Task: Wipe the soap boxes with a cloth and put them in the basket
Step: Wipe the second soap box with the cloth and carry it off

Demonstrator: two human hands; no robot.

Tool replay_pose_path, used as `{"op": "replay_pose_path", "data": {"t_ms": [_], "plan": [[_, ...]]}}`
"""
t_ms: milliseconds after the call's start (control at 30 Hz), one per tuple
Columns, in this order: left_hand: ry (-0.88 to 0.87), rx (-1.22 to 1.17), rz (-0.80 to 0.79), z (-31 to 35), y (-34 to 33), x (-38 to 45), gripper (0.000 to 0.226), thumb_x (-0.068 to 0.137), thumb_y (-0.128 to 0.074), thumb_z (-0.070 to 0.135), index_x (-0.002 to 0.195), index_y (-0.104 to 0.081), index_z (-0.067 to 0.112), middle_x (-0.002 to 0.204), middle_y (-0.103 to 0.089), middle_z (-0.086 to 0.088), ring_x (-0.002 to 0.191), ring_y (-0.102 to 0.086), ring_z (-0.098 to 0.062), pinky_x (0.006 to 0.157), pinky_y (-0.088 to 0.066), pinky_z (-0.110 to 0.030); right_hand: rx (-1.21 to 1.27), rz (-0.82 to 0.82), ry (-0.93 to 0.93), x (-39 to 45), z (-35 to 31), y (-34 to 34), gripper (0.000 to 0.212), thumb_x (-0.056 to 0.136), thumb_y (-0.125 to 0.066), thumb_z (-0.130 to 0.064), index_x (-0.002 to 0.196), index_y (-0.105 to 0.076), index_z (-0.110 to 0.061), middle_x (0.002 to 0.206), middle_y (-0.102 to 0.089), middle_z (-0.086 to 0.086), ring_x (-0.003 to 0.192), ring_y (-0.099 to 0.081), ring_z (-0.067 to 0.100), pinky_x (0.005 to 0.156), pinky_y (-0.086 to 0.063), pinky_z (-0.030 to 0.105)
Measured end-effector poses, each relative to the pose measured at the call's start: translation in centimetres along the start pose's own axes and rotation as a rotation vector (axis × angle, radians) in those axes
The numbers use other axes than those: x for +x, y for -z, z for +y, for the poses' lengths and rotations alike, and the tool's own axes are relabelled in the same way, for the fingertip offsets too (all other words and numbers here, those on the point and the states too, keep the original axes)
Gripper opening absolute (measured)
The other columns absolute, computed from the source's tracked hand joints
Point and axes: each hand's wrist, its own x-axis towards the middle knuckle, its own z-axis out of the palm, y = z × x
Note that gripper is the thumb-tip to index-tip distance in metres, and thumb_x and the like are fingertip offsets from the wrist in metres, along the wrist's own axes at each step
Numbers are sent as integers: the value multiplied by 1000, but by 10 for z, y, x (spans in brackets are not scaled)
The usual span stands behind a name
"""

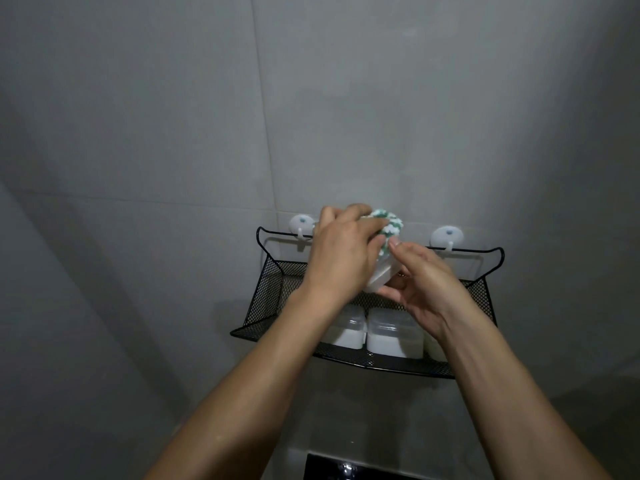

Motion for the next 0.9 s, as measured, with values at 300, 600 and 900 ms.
{"op": "replay_pose_path", "data": {"t_ms": [300,600,900], "plan": [[24,104,47,24,-6,-22,33,83,-71,44,115,-71,36,135,-54,5,116,-43,-25,92,-33,-43,304,31,-120,2,0,-2,49,100,-41,-55,105,-68,-14,88,-76,8,68,-73,16,56,-59,28],[-20,-53,20,6,3,-28,55,77,-82,23,128,-64,13,130,-59,-8,113,-49,-29,99,-38,-31,184,23,-135,1,-4,3,58,91,-52,-62,115,-66,-12,110,-75,11,98,-73,29,79,-61,45],[-51,-190,46,1,14,-25,44,71,-67,-8,113,-70,5,111,-71,-8,105,-64,-25,93,-44,-26,157,-7,-107,0,0,7,50,81,-68,-54,113,-72,-15,105,-76,8,99,-73,30,70,-60,43]]}}
